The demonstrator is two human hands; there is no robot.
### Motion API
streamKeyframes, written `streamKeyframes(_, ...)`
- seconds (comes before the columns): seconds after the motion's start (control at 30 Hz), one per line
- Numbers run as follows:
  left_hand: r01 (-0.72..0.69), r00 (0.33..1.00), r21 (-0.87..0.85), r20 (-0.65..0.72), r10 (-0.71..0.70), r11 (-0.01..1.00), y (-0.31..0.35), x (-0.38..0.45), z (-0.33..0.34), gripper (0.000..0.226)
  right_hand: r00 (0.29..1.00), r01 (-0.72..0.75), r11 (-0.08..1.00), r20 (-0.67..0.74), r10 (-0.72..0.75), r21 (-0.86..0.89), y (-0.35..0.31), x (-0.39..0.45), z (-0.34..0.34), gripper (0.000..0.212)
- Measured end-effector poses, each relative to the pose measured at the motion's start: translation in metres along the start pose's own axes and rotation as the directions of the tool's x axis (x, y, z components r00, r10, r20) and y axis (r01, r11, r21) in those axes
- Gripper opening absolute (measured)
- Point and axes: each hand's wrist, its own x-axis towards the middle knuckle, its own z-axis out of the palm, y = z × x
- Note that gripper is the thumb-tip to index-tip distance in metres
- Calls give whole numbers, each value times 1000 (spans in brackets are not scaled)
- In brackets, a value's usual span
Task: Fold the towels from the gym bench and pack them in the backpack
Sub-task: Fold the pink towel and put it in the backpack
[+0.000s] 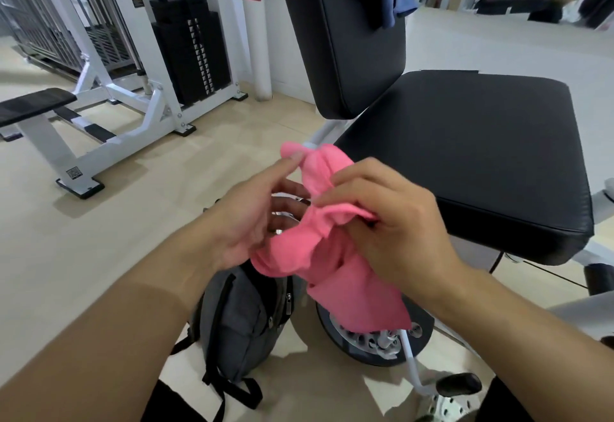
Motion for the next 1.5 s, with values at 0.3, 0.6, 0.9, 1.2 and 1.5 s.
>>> streamKeyframes(0.3,-325,935,-127,-195,297,937,0,2,10,32,975,-20,999,223,11,39,4,-7,6,35)
streamKeyframes(0.6,-497,846,141,-142,514,856,-5,5,8,25,893,-450,877,58,447,172,-10,8,-2,39)
streamKeyframes(0.9,-448,881,293,-11,472,844,-6,0,10,58,709,-653,632,44,704,418,4,17,-10,9)
streamKeyframes(1.2,-220,921,173,-289,263,960,-11,11,2,53,709,-643,733,-187,680,222,34,22,-31,11)
streamKeyframes(1.5,-317,893,-397,-430,131,861,-1,15,-6,31,761,-641,749,-17,648,-169,39,21,-40,47)
